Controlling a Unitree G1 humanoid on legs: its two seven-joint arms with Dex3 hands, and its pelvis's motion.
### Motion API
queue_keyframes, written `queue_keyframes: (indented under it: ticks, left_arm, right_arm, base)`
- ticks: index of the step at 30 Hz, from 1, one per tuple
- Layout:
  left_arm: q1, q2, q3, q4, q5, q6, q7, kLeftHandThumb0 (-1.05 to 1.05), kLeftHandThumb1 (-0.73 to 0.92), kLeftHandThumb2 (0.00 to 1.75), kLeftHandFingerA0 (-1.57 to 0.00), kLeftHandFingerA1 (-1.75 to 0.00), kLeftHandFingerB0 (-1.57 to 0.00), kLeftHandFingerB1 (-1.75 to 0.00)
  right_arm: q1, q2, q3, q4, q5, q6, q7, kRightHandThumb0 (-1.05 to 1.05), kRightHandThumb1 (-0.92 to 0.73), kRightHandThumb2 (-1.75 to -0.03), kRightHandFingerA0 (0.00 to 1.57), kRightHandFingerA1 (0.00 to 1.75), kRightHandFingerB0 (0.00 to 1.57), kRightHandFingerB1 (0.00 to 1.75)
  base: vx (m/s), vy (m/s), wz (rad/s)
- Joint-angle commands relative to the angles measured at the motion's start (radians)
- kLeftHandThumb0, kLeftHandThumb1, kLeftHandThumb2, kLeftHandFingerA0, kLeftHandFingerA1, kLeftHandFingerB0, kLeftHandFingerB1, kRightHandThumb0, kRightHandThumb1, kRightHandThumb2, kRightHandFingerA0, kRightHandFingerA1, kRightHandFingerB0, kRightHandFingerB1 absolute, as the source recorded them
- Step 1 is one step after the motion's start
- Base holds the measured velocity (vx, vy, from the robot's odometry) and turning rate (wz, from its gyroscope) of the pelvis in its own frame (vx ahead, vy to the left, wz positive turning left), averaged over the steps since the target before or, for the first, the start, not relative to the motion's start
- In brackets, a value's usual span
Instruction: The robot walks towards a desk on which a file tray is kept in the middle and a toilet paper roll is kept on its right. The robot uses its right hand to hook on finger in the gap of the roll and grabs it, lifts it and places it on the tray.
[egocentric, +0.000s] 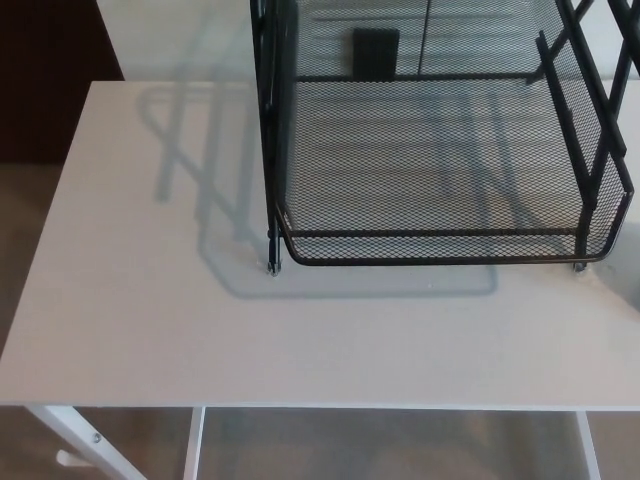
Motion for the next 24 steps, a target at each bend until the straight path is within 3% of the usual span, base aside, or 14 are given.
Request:
queue_keyframes:
  ticks: [1,2,8,9,10,12,13,16,17,20,21,22,23,24]
  left_arm:
    - [0.017,0.022,0.000,0.011,0.007,-0.049,0.016,-0.90,0.70,1.02,-0.31,-0.77,-0.16,-0.69]
    - [0.020,0.020,0.002,0.005,0.004,-0.047,0.016,-0.89,0.92,0.69,-0.31,-0.86,-0.13,-0.75]
    - [0.058,0.017,0.008,-0.021,0.000,-0.046,0.014,-0.88,0.92,0.70,-0.31,-0.86,-0.14,-0.74]
    - [0.054,0.020,0.004,-0.005,0.005,-0.058,0.014,-0.88,0.92,0.69,-0.32,-0.84,-0.15,-0.72]
    - [0.060,0.020,0.013,0.004,-0.002,-0.058,0.014,-0.88,0.92,0.69,-0.31,-0.84,-0.15,-0.73]
    - [0.057,0.020,0.014,0.014,-0.003,-0.060,0.019,-0.88,0.92,0.68,-0.32,-0.84,-0.16,-0.73]
    - [0.060,0.019,0.018,0.020,-0.006,-0.059,0.018,-0.91,0.69,1.03,-0.35,-0.78,-0.18,-0.69]
    - [0.074,0.019,0.010,0.000,0.003,-0.061,0.016,-0.89,0.70,1.04,-0.34,-0.77,-0.17,-0.68]
    - [0.078,0.017,0.009,-0.011,0.004,-0.055,0.018,-0.87,0.92,0.69,-0.33,-0.85,-0.15,-0.73]
    - [0.068,0.021,0.010,0.012,0.003,-0.060,0.021,-0.87,0.92,0.68,-0.33,-0.84,-0.15,-0.72]
    - [0.070,0.022,0.008,0.012,0.005,-0.064,0.020,-0.87,0.92,0.69,-0.33,-0.84,-0.15,-0.72]
    - [0.066,0.023,0.008,0.022,0.005,-0.069,0.019,-0.87,0.92,0.69,-0.34,-0.85,-0.16,-0.72]
    - [0.065,0.024,0.008,0.023,0.004,-0.068,0.019,-0.87,0.92,0.69,-0.33,-0.85,-0.16,-0.73]
    - [0.067,0.024,0.008,0.017,0.004,-0.061,0.019,-0.88,0.92,0.67,-0.35,-0.87,-0.16,-0.74]
  right_arm:
    - [0.096,-0.111,0.228,-0.224,-0.165,0.085,0.176,-0.35,-0.43,-0.98,0.03,0.50,0.00,0.48]
    - [0.102,-0.122,0.257,-0.227,-0.191,0.095,0.169,-0.34,-0.43,-0.98,0.03,0.50,0.00,0.48]
    - [0.140,-0.192,0.362,-0.226,-0.243,0.140,0.191,-0.34,-0.47,-1.00,0.02,0.51,0.00,0.48]
    - [0.145,-0.207,0.378,-0.231,-0.260,0.153,0.193,-0.58,-0.64,-0.61,0.14,0.35,0.10,0.24]
    - [0.141,-0.212,0.404,-0.217,-0.275,0.156,0.201,-0.53,-0.43,-0.84,0.04,0.46,0.00,0.40]
    - [0.142,-0.223,0.420,-0.215,-0.280,0.169,0.204,-0.55,-0.43,-0.83,0.04,0.45,0.00,0.38]
    - [0.148,-0.227,0.425,-0.214,-0.279,0.177,0.209,-0.55,-0.62,-0.61,0.09,0.31,0.12,0.24]
    - [0.160,-0.245,0.436,-0.225,-0.290,0.189,0.217,-0.55,-0.64,-0.62,0.09,0.29,0.11,0.24]
    - [0.163,-0.256,0.444,-0.231,-0.303,0.191,0.223,-0.58,-0.67,-0.60,0.07,0.30,0.09,0.26]
    - [0.174,-0.283,0.470,-0.257,-0.342,0.204,0.236,-0.56,-0.66,-0.60,0.06,0.30,0.09,0.26]
    - [0.177,-0.290,0.474,-0.260,-0.349,0.194,0.239,-0.56,-0.46,-0.85,0.01,0.37,0.05,0.33]
    - [0.173,-0.294,0.479,-0.260,-0.355,0.191,0.241,-0.55,-0.66,-0.60,0.07,0.31,0.10,0.26]
    - [0.172,-0.296,0.480,-0.263,-0.359,0.191,0.243,-0.56,-0.46,-0.85,0.01,0.38,0.04,0.33]
    - [0.174,-0.300,0.478,-0.269,-0.362,0.194,0.244,-0.56,-0.66,-0.60,0.07,0.30,0.09,0.26]
  base:
    - [0.00,0.000,0.00]
    - [0.00,0.000,0.00]
    - [0.00,0.000,0.00]
    - [0.00,0.000,0.00]
    - [0.00,0.000,0.00]
    - [0.00,0.000,0.00]
    - [0.00,0.000,0.00]
    - [0.00,0.000,0.00]
    - [0.00,0.000,0.00]
    - [0.00,0.000,0.00]
    - [0.00,0.000,0.00]
    - [0.00,0.000,0.00]
    - [0.00,0.000,0.00]
    - [0.00,0.000,0.00]
